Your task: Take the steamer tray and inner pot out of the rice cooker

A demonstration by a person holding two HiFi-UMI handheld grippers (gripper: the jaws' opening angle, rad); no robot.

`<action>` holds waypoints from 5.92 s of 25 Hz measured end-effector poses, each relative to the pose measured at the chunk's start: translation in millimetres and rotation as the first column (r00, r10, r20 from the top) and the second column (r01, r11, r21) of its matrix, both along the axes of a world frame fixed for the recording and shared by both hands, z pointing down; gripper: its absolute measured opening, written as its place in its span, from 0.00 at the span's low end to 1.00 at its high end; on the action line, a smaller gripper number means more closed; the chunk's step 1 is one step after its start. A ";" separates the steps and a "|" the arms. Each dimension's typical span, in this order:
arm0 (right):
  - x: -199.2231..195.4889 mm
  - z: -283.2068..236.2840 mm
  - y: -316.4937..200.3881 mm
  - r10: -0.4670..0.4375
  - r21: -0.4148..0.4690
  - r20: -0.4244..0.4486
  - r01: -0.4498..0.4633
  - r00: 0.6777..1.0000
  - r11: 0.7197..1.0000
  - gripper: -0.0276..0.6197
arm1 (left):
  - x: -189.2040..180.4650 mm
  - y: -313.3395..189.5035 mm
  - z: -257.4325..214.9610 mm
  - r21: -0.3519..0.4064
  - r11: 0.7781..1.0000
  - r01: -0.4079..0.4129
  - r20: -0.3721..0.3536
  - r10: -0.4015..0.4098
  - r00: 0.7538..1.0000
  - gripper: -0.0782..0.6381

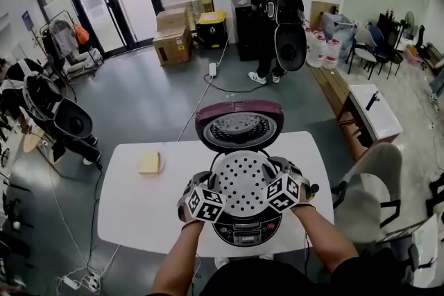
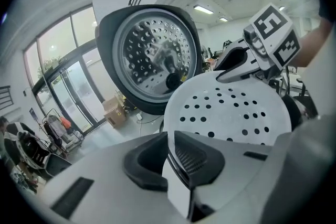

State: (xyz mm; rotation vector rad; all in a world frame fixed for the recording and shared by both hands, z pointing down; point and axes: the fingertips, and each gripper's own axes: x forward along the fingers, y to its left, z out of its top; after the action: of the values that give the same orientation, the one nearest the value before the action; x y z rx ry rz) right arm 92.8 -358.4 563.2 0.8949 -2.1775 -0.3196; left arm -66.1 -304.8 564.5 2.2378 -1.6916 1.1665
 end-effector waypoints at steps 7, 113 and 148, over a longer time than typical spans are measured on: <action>-19.2 -48.9 9.4 -0.074 0.053 0.058 0.071 0.996 0.996 0.16 | -17.6 17.8 -46.1 0.072 0.994 0.083 -0.024 -0.082 0.996 0.16; -13.7 -47.1 99.3 0.289 -0.348 0.451 -0.133 0.845 0.928 0.46 | -40.8 67.6 -37.5 -0.117 0.993 0.013 -0.846 -0.106 0.522 0.59; 29.2 24.8 80.8 0.762 -0.889 0.458 0.260 0.458 0.378 0.51 | -8.2 76.3 23.6 -0.533 0.836 -0.131 -0.842 -0.539 -0.012 0.56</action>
State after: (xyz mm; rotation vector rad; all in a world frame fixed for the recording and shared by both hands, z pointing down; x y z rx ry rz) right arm 122.0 -277.5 587.9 0.7878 -2.3031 1.8394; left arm -74.2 -228.5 588.1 1.4806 -0.7984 -0.2977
